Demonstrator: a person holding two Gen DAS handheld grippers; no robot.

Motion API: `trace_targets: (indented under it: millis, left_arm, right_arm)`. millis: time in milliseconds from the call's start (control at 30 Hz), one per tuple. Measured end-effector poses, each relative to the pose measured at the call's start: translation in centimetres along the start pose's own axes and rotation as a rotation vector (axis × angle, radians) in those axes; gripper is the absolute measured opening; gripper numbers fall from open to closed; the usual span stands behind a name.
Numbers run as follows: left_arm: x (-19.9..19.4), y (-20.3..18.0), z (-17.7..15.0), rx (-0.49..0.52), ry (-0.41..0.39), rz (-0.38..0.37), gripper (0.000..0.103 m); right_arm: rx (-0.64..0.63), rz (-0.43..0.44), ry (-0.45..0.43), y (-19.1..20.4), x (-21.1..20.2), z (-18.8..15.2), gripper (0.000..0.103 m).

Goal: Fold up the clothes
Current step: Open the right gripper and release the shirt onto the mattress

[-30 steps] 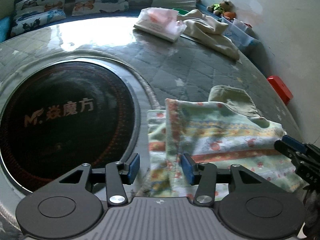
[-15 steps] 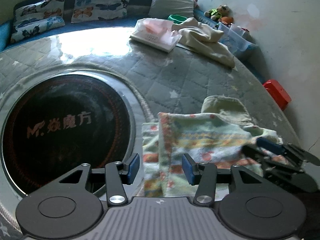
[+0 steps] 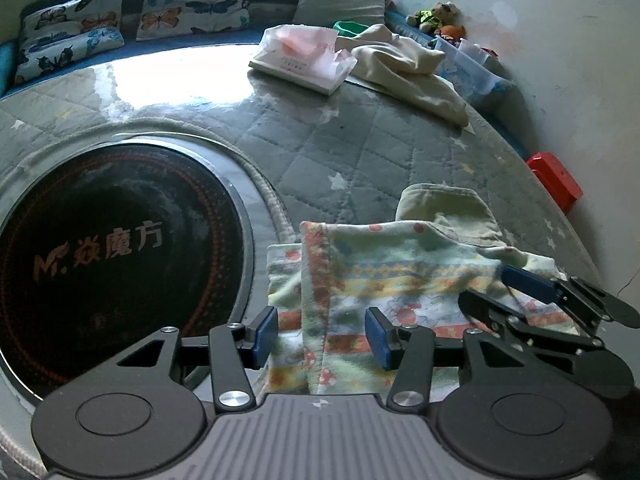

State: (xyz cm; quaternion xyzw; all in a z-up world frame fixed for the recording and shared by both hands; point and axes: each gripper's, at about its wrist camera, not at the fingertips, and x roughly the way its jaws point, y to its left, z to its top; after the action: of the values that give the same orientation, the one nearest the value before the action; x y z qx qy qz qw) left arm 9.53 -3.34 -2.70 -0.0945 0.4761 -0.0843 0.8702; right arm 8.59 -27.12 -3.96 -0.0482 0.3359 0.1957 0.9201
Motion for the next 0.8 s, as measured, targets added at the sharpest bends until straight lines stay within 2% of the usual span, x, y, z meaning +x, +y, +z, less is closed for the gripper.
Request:
trace_targets:
  millis: [233, 333, 600, 800]
  left_arm:
    - [-0.9, -0.1, -0.9, 0.011, -0.01, -0.001, 0.057]
    - [-1.3, -0.4, -1.6, 0.028, -0.018, 0.003, 0.058]
    - [-2.5, -0.9, -4.0, 0.069, -0.042, 0.001, 0.063]
    - [-3.1, -0.8, -5.8, 0.1, -0.047, 0.028, 0.067]
  right_arm:
    - [-0.054, 0.028, 0.015, 1.1, -1.9, -1.5, 0.073]
    - [-0.053, 0.034, 0.019, 1.3, -3.0, -2.4, 0.081]
    - [-0.046, 0.02, 0.007, 1.3, -5.6, -5.0, 0.083]
    - [-0.037, 0.012, -0.005, 1.2, -7.1, -6.1, 0.086]
